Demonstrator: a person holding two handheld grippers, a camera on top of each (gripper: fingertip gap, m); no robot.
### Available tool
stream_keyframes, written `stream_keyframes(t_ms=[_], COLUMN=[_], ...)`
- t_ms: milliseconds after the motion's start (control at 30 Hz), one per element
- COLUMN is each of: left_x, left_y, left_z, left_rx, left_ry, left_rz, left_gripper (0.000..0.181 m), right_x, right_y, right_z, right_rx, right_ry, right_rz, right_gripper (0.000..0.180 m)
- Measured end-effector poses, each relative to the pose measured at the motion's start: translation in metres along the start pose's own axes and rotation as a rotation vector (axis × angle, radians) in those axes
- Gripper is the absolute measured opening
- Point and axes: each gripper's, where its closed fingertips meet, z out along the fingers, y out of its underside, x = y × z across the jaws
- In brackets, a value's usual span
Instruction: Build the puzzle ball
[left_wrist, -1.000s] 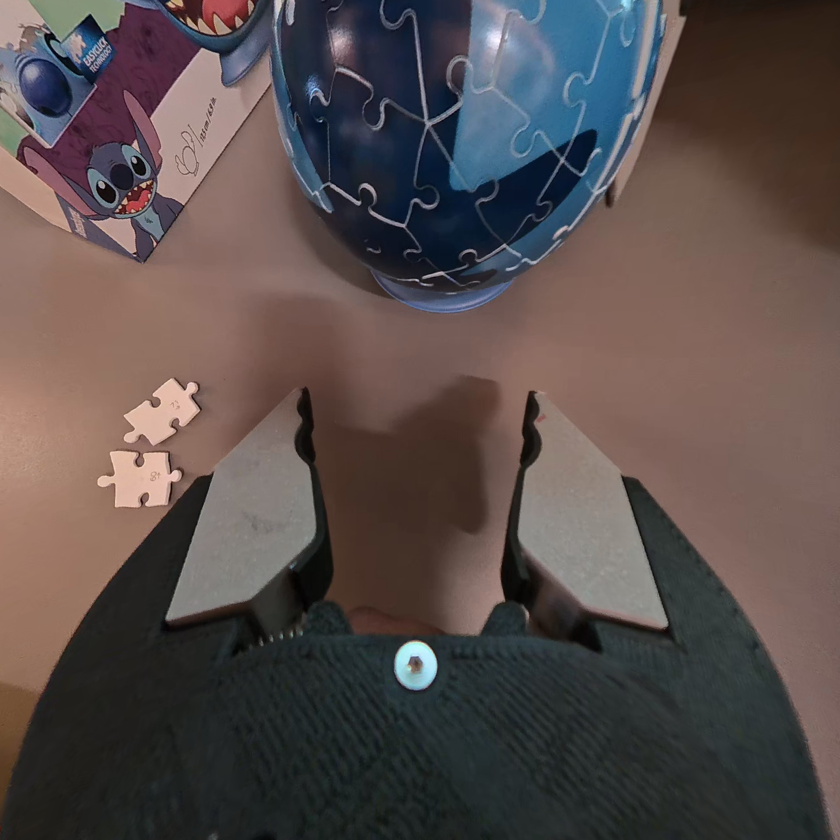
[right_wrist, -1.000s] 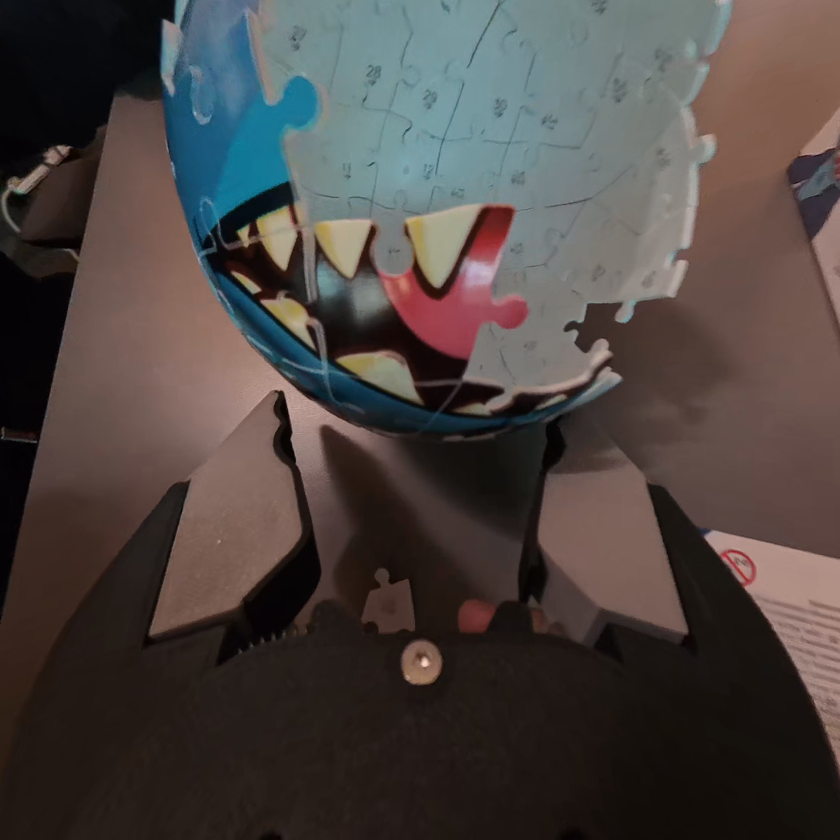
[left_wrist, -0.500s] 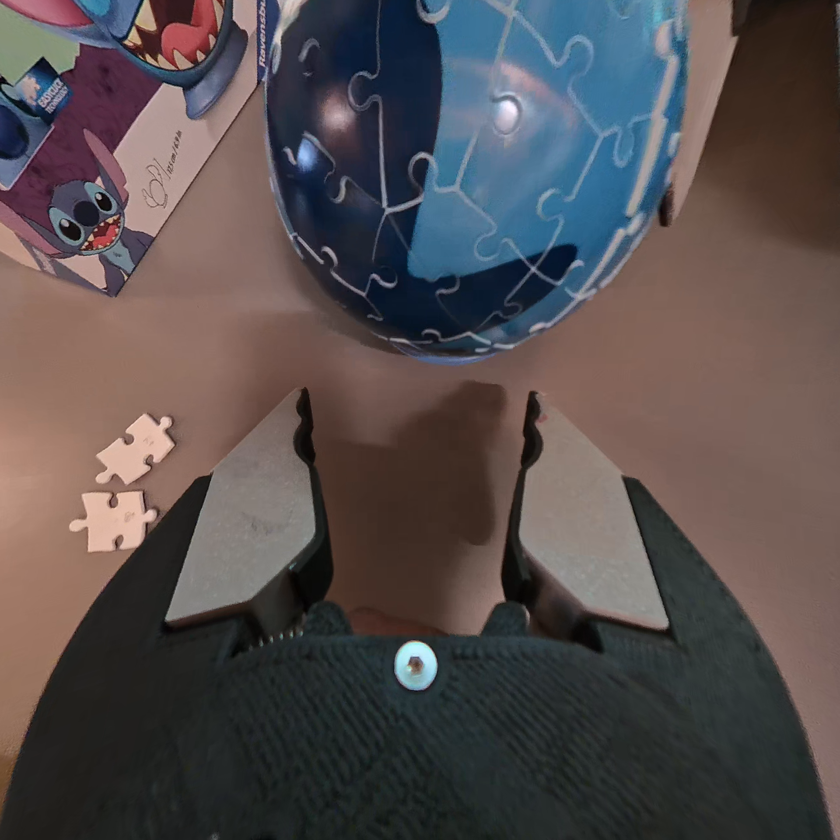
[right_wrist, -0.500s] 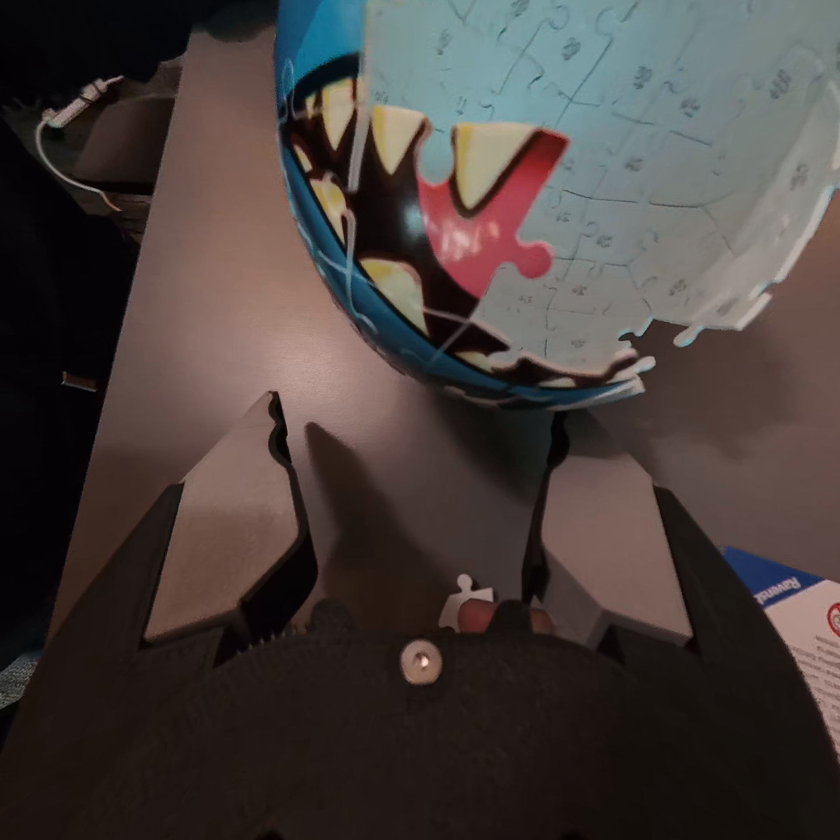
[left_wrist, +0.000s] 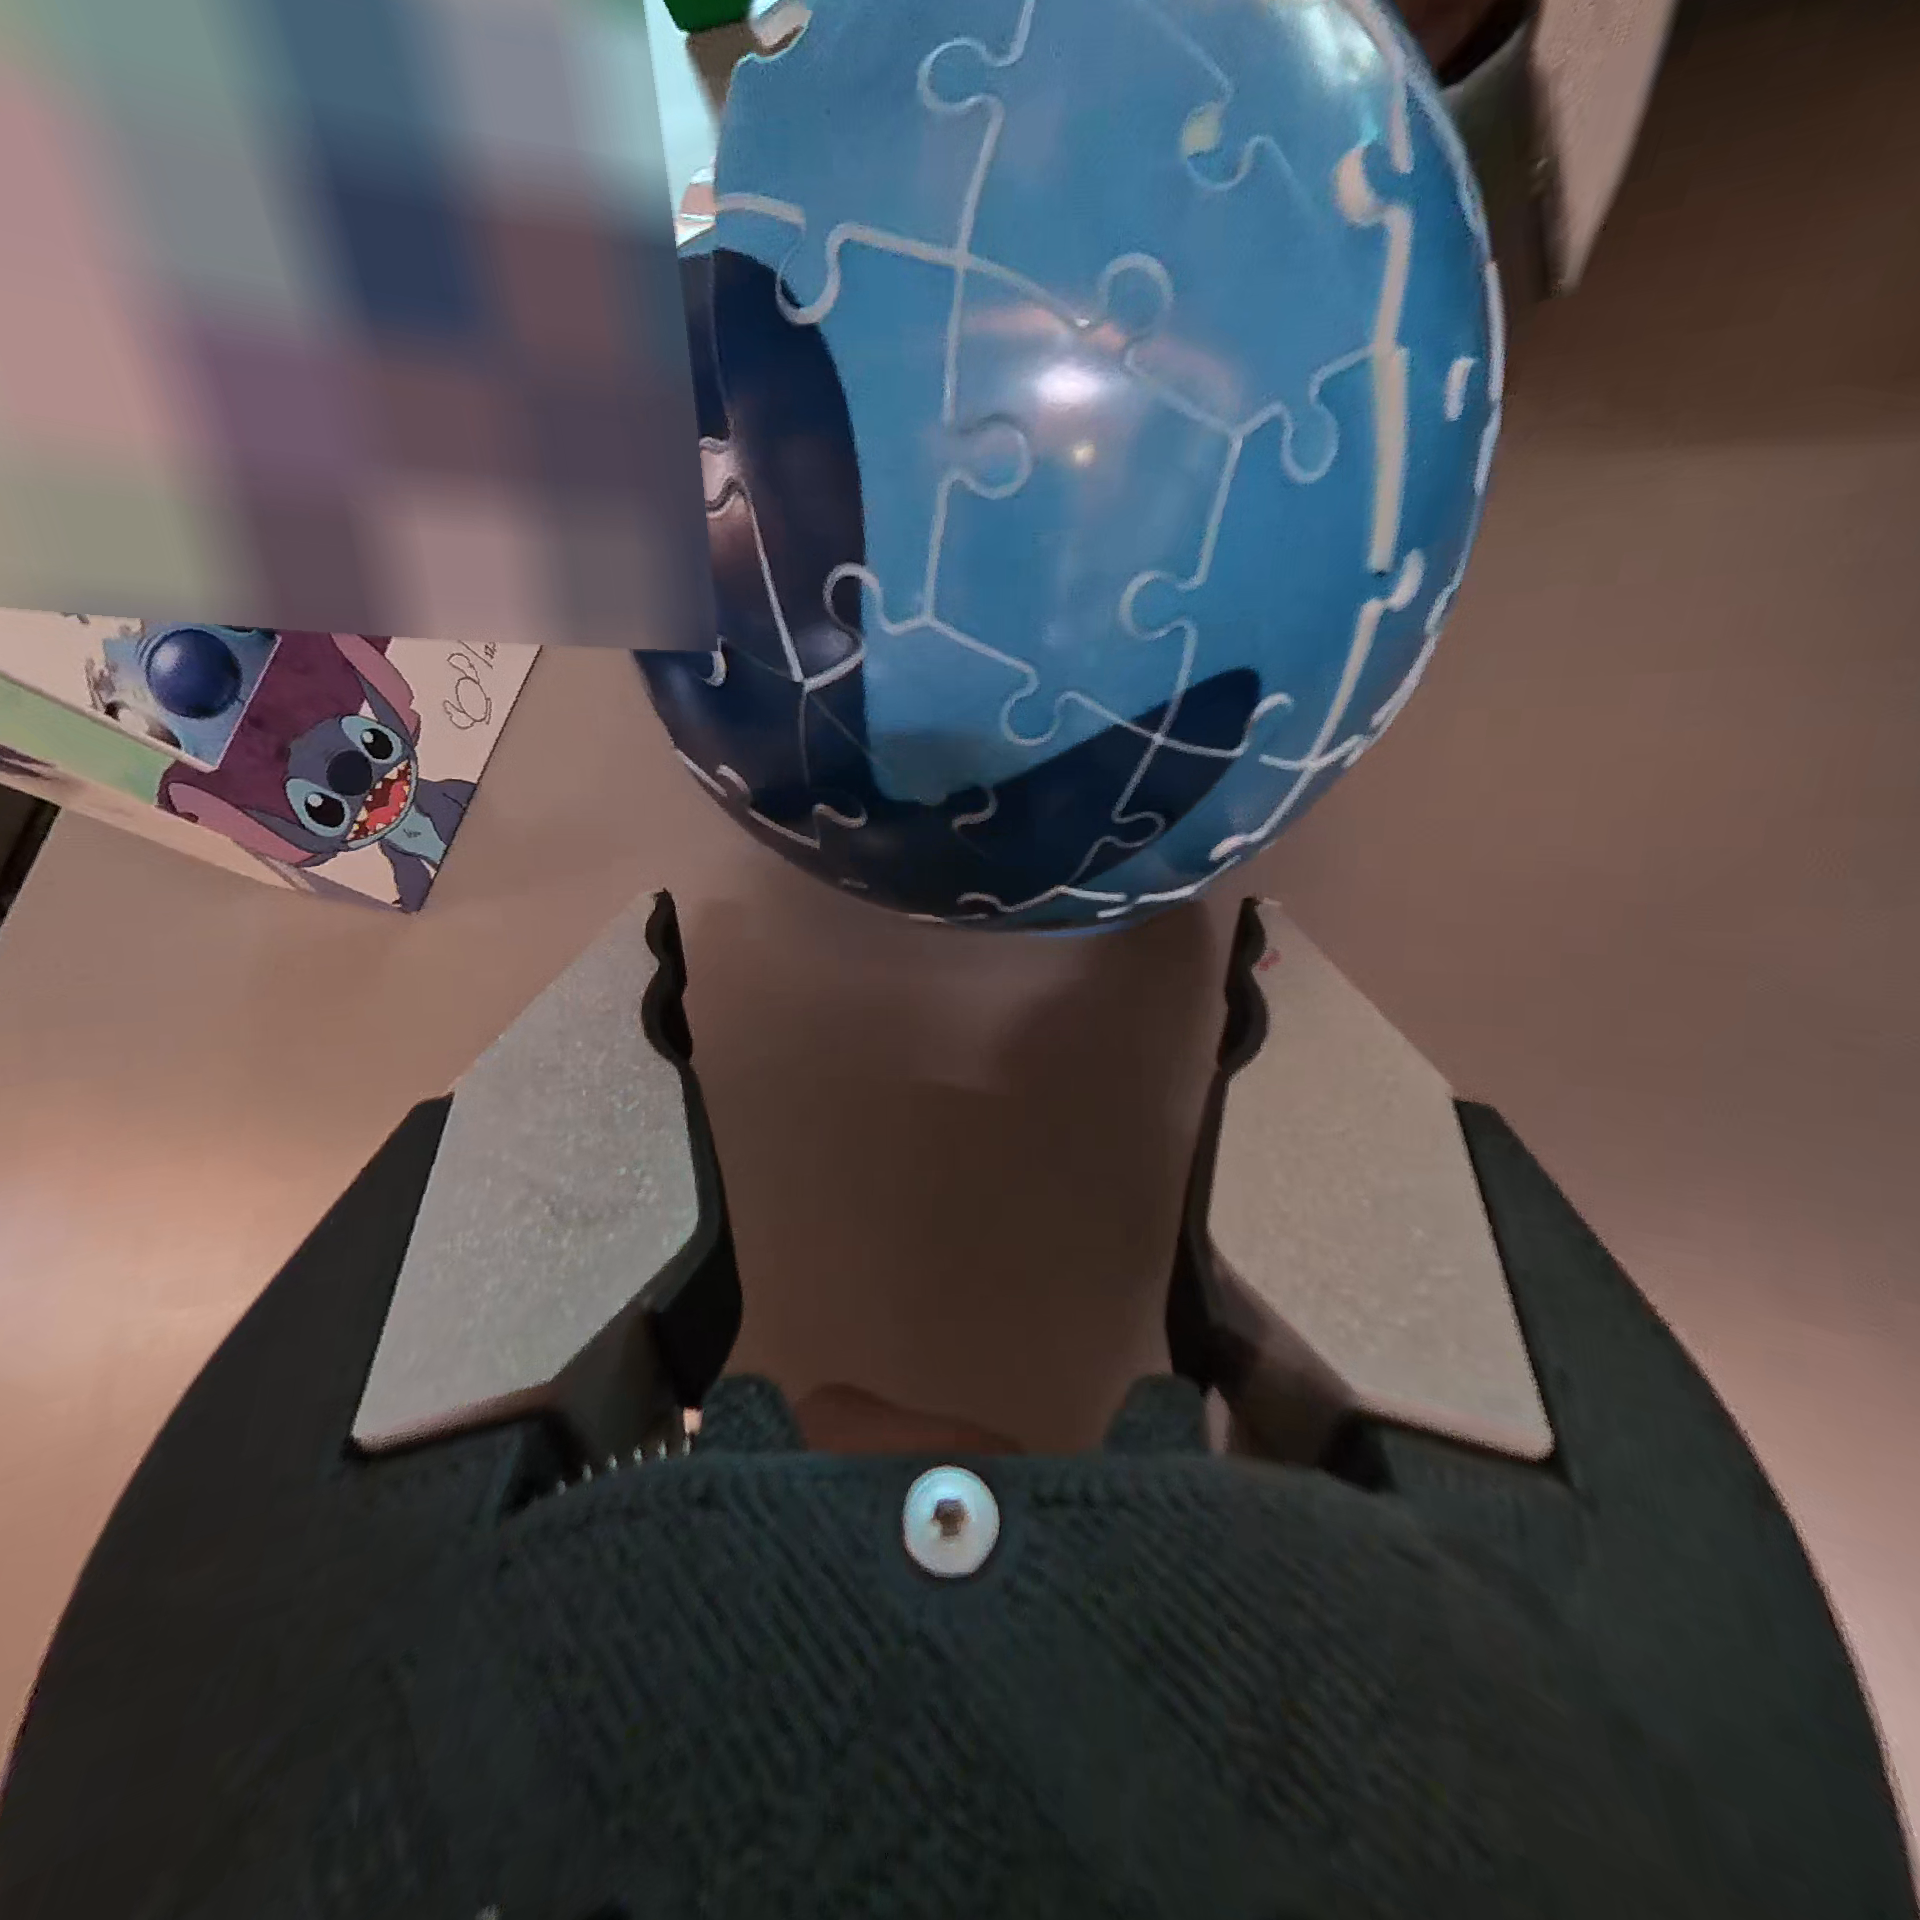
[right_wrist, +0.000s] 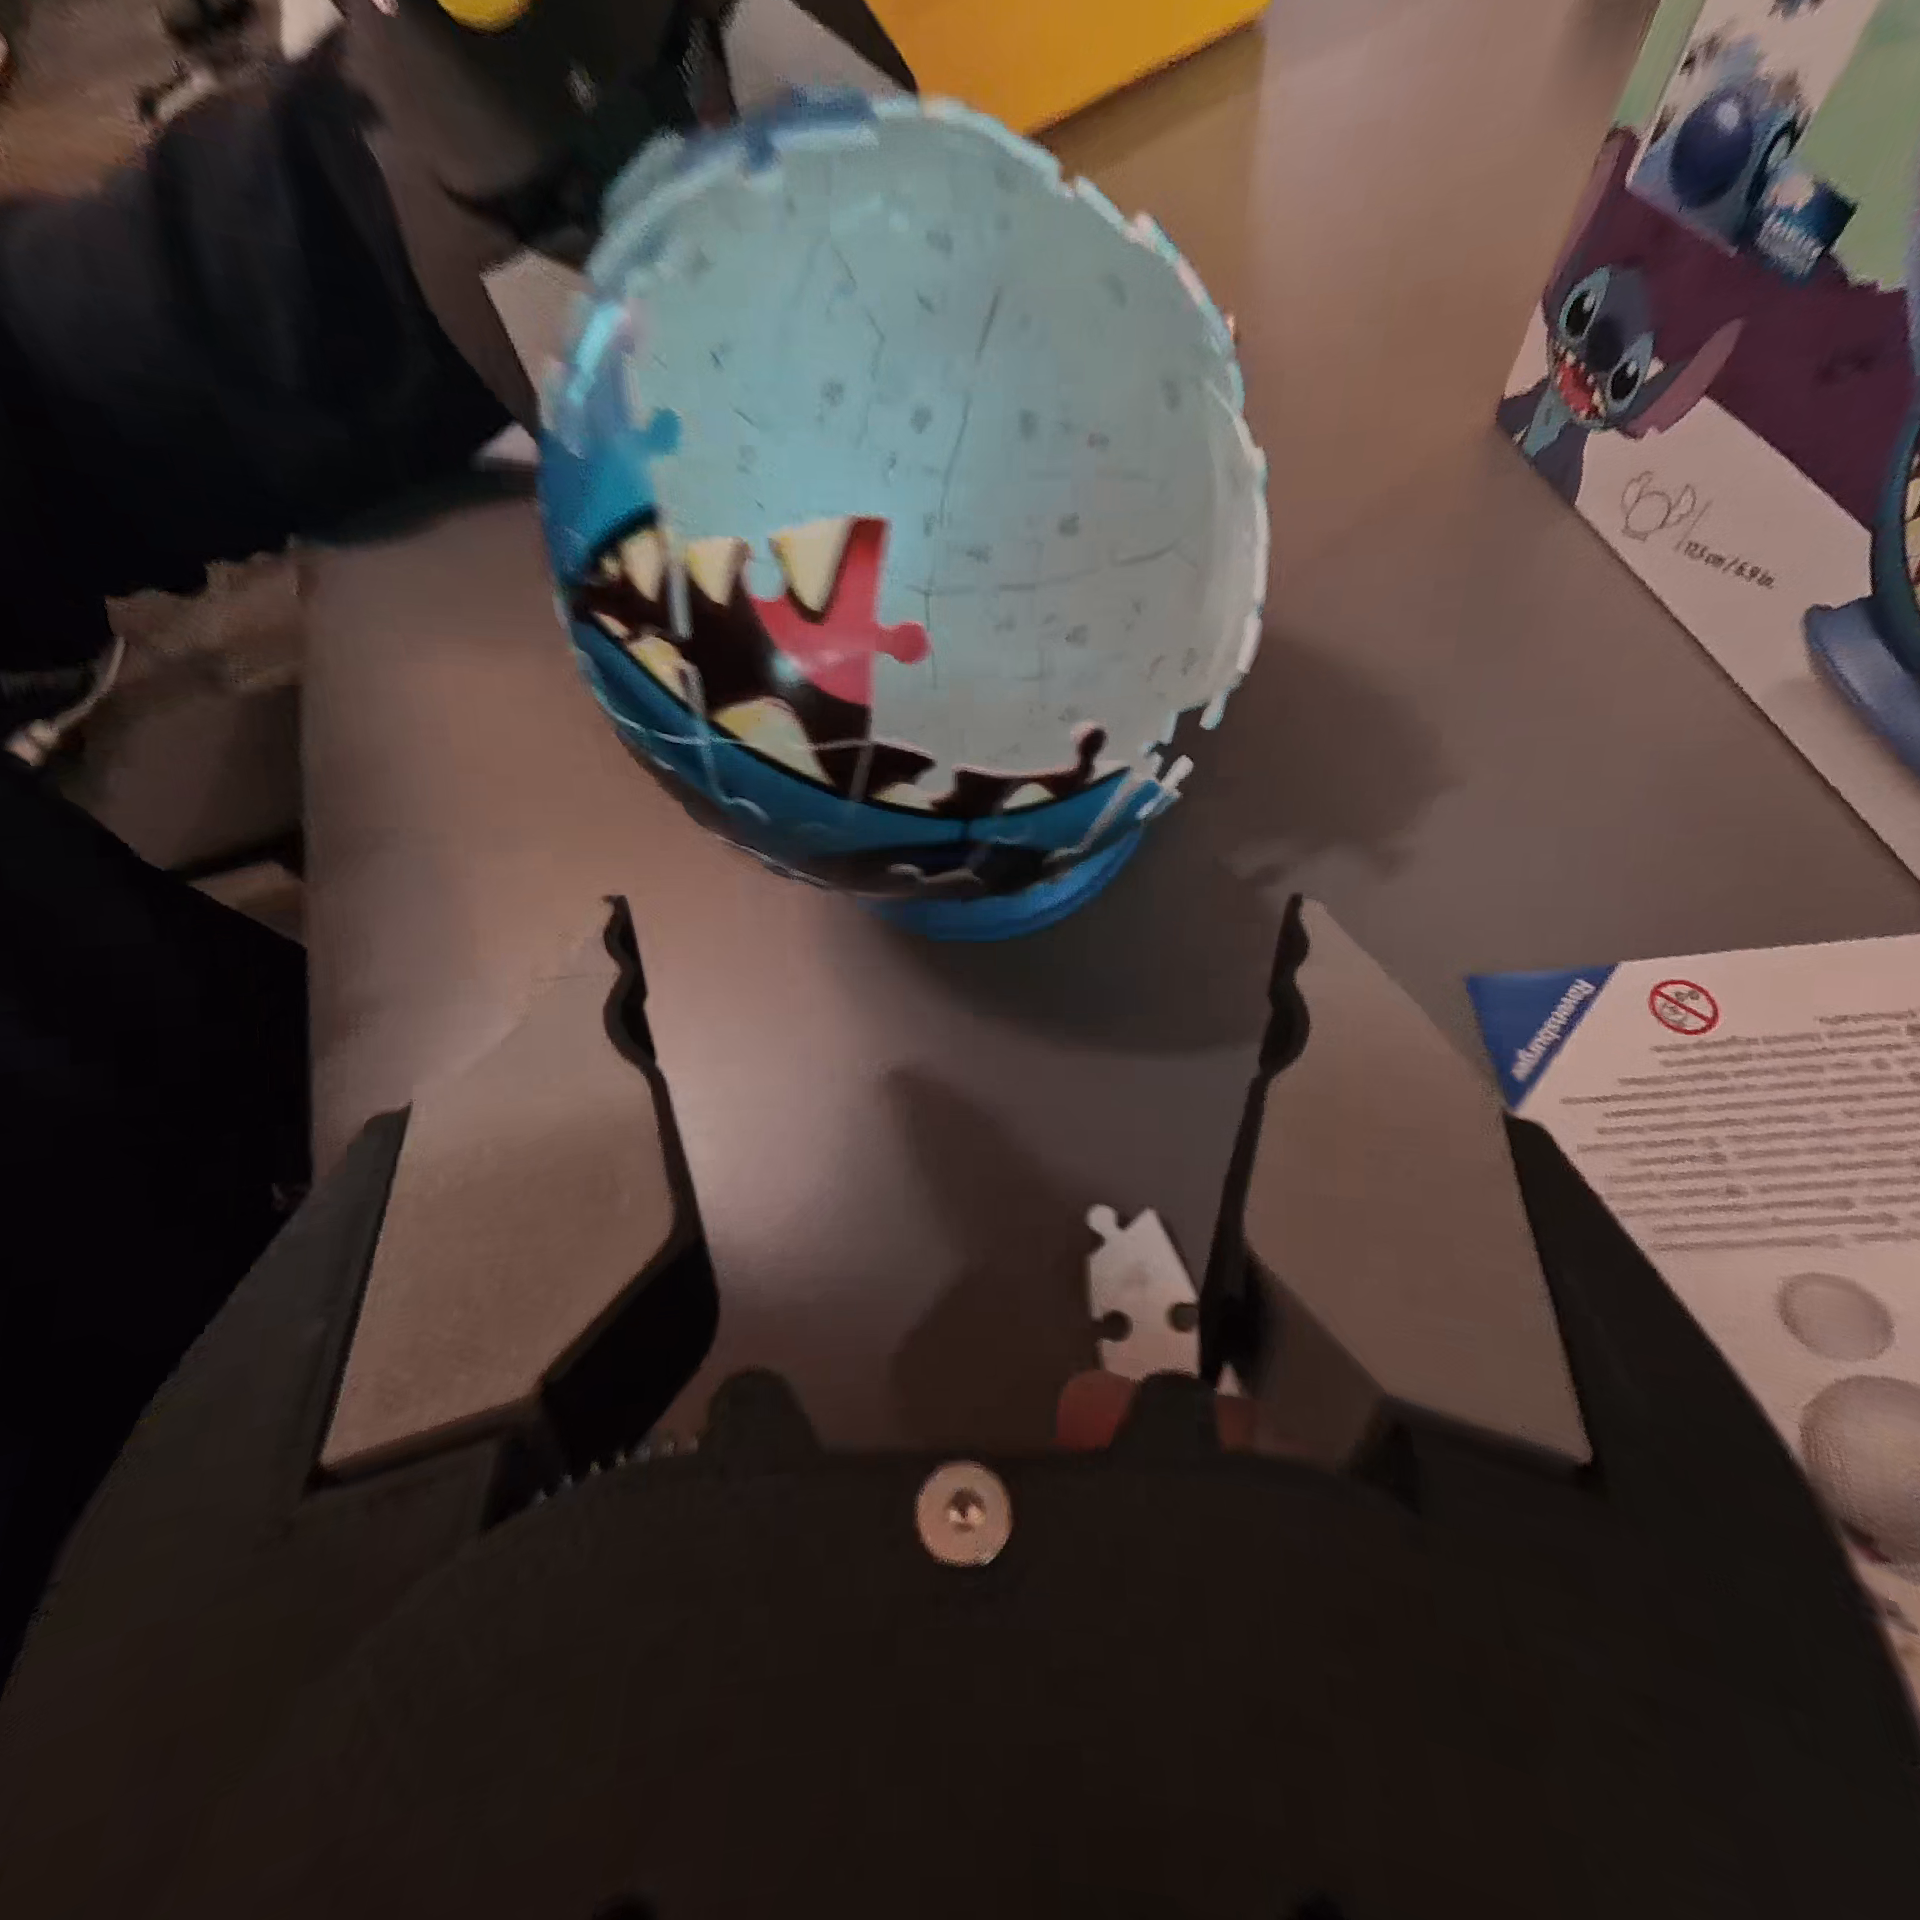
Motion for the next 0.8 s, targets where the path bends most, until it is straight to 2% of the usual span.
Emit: stream_keyframes(t_ms=[100,167,200,300,433,600,700,800], left_x=[0.003,-0.003,-0.006,-0.008,-0.007,0.001,0.005,0.011], left_y=[0.0,0.006,0.007,0.002,-0.004,-0.012,-0.017,-0.016], left_z=[-0.002,-0.001,-0.001,0.001,0.005,0.011,0.01,0.004], left_rx=[0.028,0.003,-0.001,0.018,0.037,0.073,0.087,0.07], left_ry=[0.076,0.088,0.093,0.145,0.219,0.289,0.272,0.211], left_rz=[0.016,0.025,0.034,0.066,0.115,0.157,0.145,0.092], left_gripper=[0.103,0.103,0.103,0.101,0.101,0.103,0.101,0.107], right_x=[-0.014,-0.019,-0.023,-0.018,-0.026,-0.009,-0.007,-0.008], right_y=[-0.01,-0.017,-0.017,-0.016,-0.014,-0.015,-0.014,-0.014], right_z=[-0.005,-0.004,-0.001,0.005,0.018,0.022,0.024,0.025], right_rx=[0.101,0.172,0.178,0.169,0.169,0.171,0.152,0.127], right_ry=[0.041,0.071,0.075,0.146,0.14,0.315,0.365,0.353], right_rz=[0.012,0.03,0.031,0.035,0.076,0.054,0.019,-0.028], right_gripper=[0.12,0.112,0.115,0.119,0.12,0.12,0.118,0.114])
